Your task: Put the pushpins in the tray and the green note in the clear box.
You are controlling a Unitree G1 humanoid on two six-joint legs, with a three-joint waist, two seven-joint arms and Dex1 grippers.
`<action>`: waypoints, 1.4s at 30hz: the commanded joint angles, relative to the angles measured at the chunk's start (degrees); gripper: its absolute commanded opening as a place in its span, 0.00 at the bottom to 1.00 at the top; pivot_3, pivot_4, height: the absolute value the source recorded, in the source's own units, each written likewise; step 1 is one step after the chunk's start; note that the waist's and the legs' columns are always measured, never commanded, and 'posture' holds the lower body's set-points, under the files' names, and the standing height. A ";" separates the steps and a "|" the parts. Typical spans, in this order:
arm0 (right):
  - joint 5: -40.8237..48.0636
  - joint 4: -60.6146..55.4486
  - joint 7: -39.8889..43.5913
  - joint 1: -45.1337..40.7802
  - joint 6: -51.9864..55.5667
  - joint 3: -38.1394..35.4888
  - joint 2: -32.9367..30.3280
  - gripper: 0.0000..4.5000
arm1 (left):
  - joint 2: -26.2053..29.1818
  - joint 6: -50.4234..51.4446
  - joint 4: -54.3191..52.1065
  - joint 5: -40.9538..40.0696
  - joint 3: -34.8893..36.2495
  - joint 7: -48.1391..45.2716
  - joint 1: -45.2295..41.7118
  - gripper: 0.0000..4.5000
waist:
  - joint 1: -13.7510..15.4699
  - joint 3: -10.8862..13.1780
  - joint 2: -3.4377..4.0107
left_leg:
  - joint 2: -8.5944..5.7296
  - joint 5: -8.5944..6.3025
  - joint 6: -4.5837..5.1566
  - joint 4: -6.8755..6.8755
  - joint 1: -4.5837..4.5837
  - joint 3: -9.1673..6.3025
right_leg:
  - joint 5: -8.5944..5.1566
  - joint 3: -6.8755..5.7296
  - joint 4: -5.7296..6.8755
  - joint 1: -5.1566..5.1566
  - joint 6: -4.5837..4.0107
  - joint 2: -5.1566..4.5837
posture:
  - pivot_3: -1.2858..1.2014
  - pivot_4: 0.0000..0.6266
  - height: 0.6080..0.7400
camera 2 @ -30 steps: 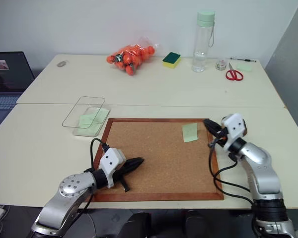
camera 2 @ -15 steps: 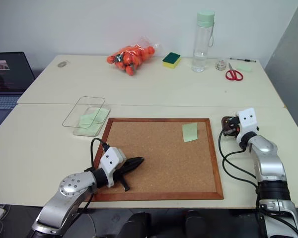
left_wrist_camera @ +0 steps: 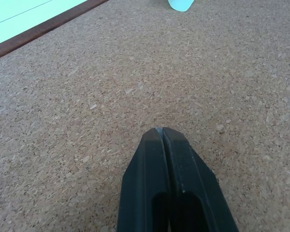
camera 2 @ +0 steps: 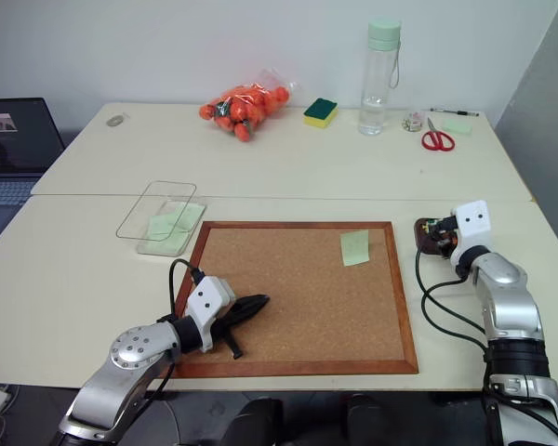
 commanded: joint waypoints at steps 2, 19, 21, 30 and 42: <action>1.42 -3.03 -0.31 0.36 0.51 -2.26 -0.40 0.76 | -0.11 1.40 0.80 0.08 -1.34 -0.68 0.83 0.00 | 0.00 0.00 0.00 | 0.00 0.00 0.00 0.00 0.00 0.00 | 0.00 0.00 0.00 0.00 0.00 0.00 | 0.52 0.24 1.00; 10.55 -25.24 20.06 12.02 3.80 4.94 -6.44 1.00 | 0.57 3.56 -1.28 -5.30 3.96 -1.92 -7.48 0.29 | 0.08 0.06 -0.04 | 0.02 0.00 0.00 0.01 -0.10 -0.09 | -0.01 -0.10 -0.03 -0.05 0.02 0.05 | 0.52 0.24 1.00; 9.94 -25.70 20.05 12.28 3.35 5.53 -6.56 1.00 | 0.54 3.50 -1.08 -5.52 3.97 -2.24 -8.61 0.35 | 0.06 0.06 -0.04 | 0.01 0.00 0.00 0.03 -0.10 -0.08 | -0.11 -0.10 -0.03 -0.05 0.19 0.05 | 0.52 0.24 1.00; 12.16 -30.08 22.49 14.61 5.22 4.99 -8.27 1.00 | -2.59 9.40 -1.34 -10.73 4.65 -0.87 -13.35 0.69 | 0.10 0.10 -0.10 | 0.01 0.00 -0.01 0.00 -0.14 -0.08 | -0.08 -0.10 -0.08 -0.06 0.18 0.07 | 0.52 0.24 1.00; 18.56 -37.83 23.68 20.68 9.22 0.62 -10.43 1.00 | -11.93 14.02 15.77 -8.23 -1.09 1.84 -32.57 0.99 | 0.23 0.15 -0.19 | -0.19 0.00 0.00 0.06 -0.17 -0.07 | 0.00 -0.09 -0.37 0.07 0.45 0.09 | 0.52 0.24 1.00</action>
